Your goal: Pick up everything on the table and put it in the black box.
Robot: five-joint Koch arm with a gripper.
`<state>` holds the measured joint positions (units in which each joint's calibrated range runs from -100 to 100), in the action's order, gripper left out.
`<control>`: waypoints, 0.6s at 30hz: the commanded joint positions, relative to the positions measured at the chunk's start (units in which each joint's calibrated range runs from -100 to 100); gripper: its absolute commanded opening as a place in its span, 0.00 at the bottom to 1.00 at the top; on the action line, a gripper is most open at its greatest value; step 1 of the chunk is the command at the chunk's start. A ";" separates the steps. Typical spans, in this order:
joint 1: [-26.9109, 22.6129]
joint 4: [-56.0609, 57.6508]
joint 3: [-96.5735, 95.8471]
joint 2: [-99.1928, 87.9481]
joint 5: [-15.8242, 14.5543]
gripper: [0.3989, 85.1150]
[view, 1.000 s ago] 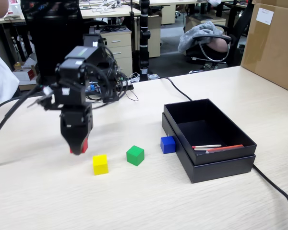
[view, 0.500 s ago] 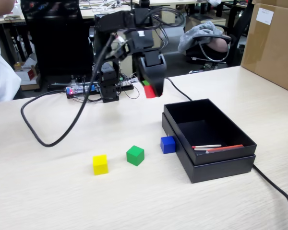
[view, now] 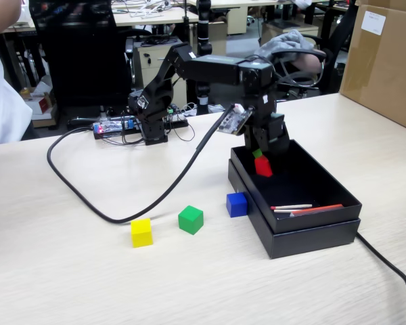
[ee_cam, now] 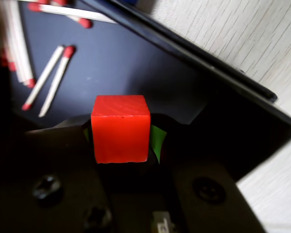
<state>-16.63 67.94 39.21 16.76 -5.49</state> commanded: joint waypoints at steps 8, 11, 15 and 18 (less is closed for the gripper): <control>-0.83 0.09 3.77 2.23 -1.37 0.33; -0.68 0.09 1.14 -1.10 -2.15 0.47; -0.15 0.00 -1.58 -10.51 -2.54 0.52; 1.07 0.00 -1.85 -20.15 -2.59 0.52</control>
<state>-16.53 67.87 34.82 10.29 -7.99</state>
